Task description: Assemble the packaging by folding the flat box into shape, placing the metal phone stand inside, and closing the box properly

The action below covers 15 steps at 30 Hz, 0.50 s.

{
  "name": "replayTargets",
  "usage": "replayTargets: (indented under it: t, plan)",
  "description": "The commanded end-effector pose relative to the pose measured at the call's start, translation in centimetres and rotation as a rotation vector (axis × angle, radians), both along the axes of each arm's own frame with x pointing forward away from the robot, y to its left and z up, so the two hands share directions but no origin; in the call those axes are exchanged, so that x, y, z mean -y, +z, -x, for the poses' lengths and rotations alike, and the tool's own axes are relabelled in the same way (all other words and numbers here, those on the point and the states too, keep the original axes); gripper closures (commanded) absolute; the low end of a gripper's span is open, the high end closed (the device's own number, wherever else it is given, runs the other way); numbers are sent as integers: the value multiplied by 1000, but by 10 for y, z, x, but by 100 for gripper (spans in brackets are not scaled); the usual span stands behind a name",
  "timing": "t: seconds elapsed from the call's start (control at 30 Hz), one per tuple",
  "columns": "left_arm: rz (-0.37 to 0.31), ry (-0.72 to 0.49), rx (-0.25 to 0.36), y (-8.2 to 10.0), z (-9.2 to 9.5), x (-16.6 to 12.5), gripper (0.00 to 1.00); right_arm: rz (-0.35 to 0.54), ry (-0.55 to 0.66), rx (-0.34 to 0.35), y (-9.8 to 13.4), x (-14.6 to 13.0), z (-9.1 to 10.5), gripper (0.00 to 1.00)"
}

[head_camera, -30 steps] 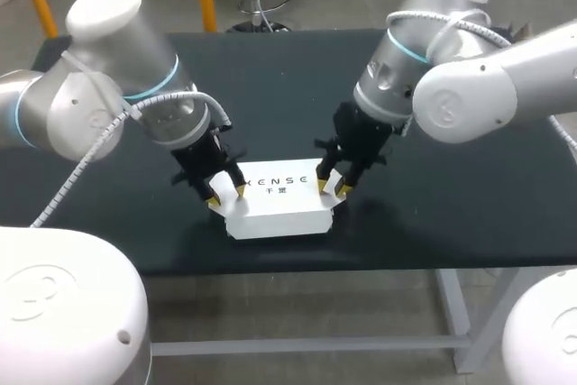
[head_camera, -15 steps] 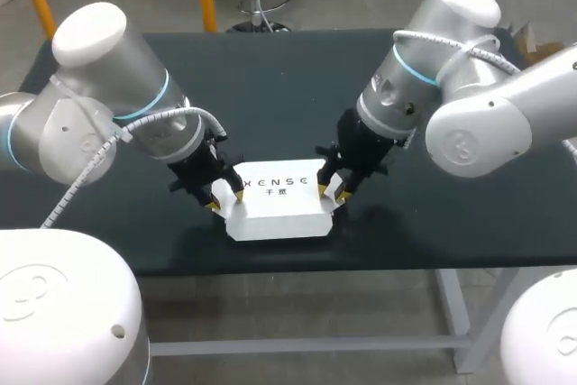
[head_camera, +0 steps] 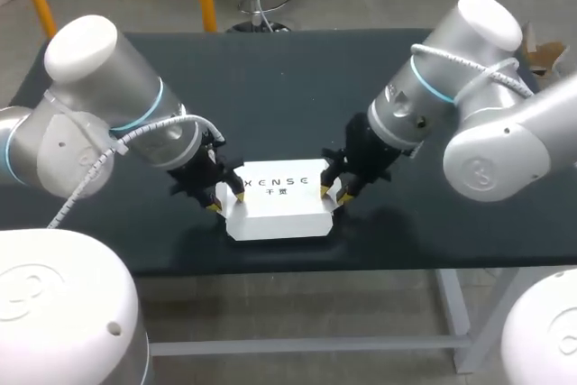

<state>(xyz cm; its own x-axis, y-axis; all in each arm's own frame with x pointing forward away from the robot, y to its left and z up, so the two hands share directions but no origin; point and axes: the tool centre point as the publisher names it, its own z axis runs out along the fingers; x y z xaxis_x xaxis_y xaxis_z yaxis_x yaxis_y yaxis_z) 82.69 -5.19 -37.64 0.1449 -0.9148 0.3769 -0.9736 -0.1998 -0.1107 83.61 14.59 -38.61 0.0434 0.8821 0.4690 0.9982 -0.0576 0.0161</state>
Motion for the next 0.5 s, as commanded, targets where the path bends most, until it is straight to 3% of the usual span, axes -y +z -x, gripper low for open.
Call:
replayTargets:
  t: [0.03,0.5]
  plan:
    - [21,-10,10,-7,1,-1,53,-27,-6,4,-2,1,2,62]
    - [21,-10,10,-7,1,-1,53,-34,-9,3,-1,2,2,62]
